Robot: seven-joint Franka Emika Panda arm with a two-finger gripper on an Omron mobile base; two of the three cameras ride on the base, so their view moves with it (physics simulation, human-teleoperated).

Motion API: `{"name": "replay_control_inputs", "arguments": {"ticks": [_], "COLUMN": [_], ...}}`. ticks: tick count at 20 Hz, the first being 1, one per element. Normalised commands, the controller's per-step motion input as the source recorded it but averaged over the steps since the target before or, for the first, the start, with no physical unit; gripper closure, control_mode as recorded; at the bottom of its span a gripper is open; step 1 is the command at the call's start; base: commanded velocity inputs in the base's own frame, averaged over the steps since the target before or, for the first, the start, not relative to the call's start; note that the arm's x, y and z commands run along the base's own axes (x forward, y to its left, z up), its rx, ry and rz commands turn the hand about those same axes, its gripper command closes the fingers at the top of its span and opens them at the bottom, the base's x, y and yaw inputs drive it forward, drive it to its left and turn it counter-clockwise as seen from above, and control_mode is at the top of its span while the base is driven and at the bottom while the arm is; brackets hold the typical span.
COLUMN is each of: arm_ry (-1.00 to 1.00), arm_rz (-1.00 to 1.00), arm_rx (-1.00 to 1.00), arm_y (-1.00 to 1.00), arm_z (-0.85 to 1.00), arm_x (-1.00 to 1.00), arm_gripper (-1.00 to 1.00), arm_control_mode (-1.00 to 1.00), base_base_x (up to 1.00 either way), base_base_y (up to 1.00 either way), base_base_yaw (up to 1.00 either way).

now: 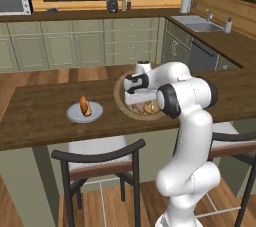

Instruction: Place one bun and one sausage from the bowl on each plate.

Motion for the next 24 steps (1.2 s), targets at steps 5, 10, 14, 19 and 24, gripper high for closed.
{"name": "replay_control_inputs", "arguments": {"ticks": [5, 10, 14, 19, 24], "arm_ry": [-0.03, -0.22, -0.15, -0.09, -0.02], "arm_rz": [-0.04, 0.00, 0.03, 0.06, 0.02], "arm_rx": [0.11, 0.09, 0.01, -0.07, -0.01], "arm_y": [-0.03, -0.02, 0.05, 0.17, 0.06], "arm_z": [0.32, 0.06, -0.18, -0.65, -0.30], "arm_x": [0.51, 0.21, 0.24, 0.00, 0.06], "arm_gripper": [-1.00, -1.00, -1.00, -1.00, -1.00], "arm_control_mode": [-1.00, -1.00, -1.00, -1.00, -1.00], "base_base_x": [0.00, 0.00, 0.00, 0.00, 0.00], "base_base_y": [0.00, 0.00, 0.00, 0.00, 0.00], "base_base_yaw": [0.00, 0.00, 0.00, 0.00, 0.00]}}
